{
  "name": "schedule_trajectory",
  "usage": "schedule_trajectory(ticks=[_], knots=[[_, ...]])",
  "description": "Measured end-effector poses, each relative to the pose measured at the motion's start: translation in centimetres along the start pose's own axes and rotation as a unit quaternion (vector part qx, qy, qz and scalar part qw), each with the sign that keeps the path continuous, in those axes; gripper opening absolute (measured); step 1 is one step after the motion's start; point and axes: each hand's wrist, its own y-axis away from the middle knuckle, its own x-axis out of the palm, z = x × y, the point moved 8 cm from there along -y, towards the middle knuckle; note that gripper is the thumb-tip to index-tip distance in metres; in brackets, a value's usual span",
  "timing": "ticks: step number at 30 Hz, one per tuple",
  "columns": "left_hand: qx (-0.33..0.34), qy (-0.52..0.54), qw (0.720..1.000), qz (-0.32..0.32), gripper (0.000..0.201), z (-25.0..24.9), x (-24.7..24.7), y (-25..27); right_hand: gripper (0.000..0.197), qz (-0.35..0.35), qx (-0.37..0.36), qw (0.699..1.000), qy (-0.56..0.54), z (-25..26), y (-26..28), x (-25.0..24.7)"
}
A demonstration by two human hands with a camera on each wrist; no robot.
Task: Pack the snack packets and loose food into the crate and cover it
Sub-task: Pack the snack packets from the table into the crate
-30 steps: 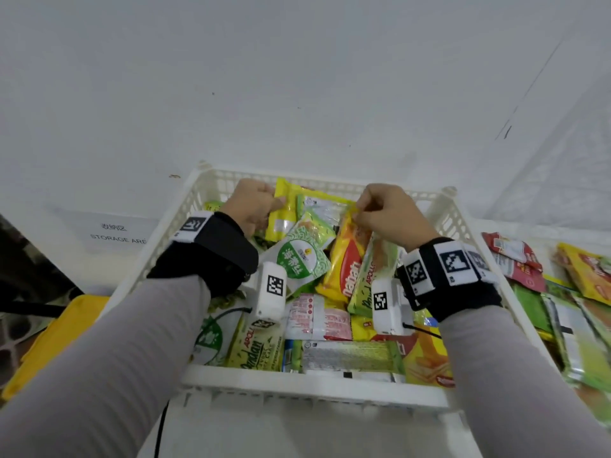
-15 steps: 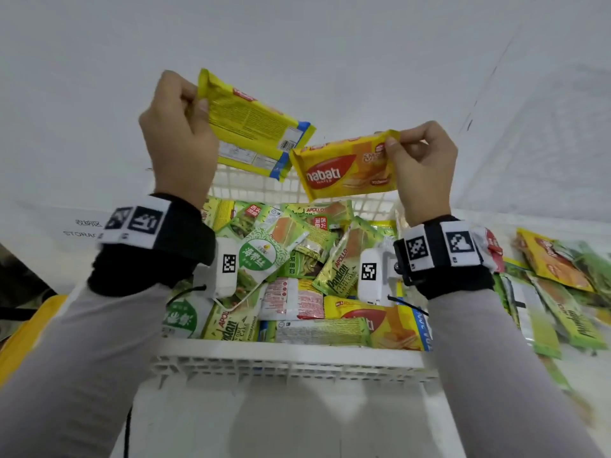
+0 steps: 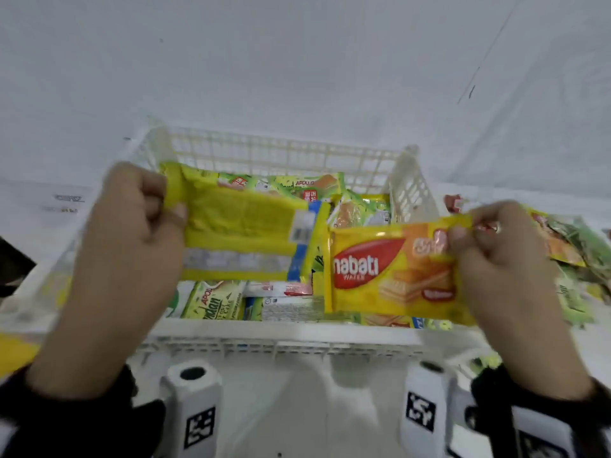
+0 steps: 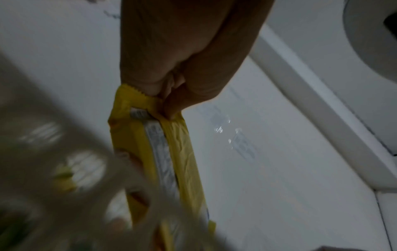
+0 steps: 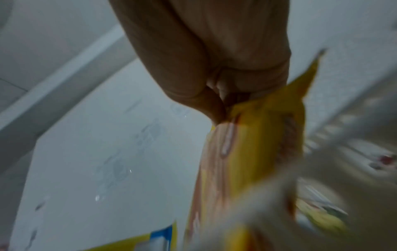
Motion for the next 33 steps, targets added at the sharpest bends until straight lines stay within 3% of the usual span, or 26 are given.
schedule_trajectory(ticks=[4, 7, 10, 12, 14, 16, 18, 21, 23, 27, 30, 33], knots=[[-0.014, -0.007, 0.995, 0.097, 0.023, 0.6, 3.5, 2.5, 0.010, 0.021, 0.011, 0.995, 0.095, -2.6, 0.6, 2.3], [-0.019, -0.088, 0.986, 0.140, 0.037, 1.9, 4.8, 2.1, 0.026, 0.050, 0.002, 0.981, 0.185, -3.1, 0.4, 3.2], [-0.034, -0.207, 0.952, 0.224, 0.047, 2.5, 6.4, 2.7, 0.046, 0.136, 0.014, 0.939, 0.317, -4.0, 1.3, 4.7], [-0.014, -0.262, 0.929, 0.260, 0.041, 2.4, 7.2, 3.0, 0.043, 0.149, -0.014, 0.923, 0.355, -3.4, 1.9, 5.4], [0.002, -0.268, 0.922, 0.279, 0.025, 2.1, 7.8, 3.2, 0.032, 0.193, -0.037, 0.926, 0.321, -2.6, 2.3, 6.4], [0.038, -0.250, 0.913, 0.321, 0.016, 1.5, 8.6, 3.7, 0.028, 0.291, -0.017, 0.922, 0.255, -2.8, 2.6, 7.8], [0.082, -0.238, 0.893, 0.374, 0.027, 0.8, 9.6, 4.2, 0.031, 0.380, -0.010, 0.895, 0.234, -3.2, 2.8, 8.9], [0.045, -0.203, 0.867, 0.452, 0.050, 0.8, 10.1, 5.0, 0.032, 0.451, 0.026, 0.866, 0.216, -4.0, 3.0, 9.7], [0.028, -0.186, 0.848, 0.496, 0.057, 1.0, 10.5, 5.7, 0.030, 0.467, 0.041, 0.860, 0.201, -4.2, 3.0, 9.8], [0.052, -0.204, 0.811, 0.546, 0.049, 1.0, 11.1, 6.6, 0.036, 0.461, 0.054, 0.862, 0.206, -4.7, 2.7, 9.7], [0.066, -0.207, 0.809, 0.547, 0.046, 1.1, 11.2, 6.6, 0.040, 0.450, 0.057, 0.863, 0.221, -4.9, 2.8, 9.7], [0.058, -0.188, 0.833, 0.516, 0.044, 1.4, 10.8, 6.2, 0.036, 0.410, 0.032, 0.885, 0.218, -4.6, 2.9, 9.5]])
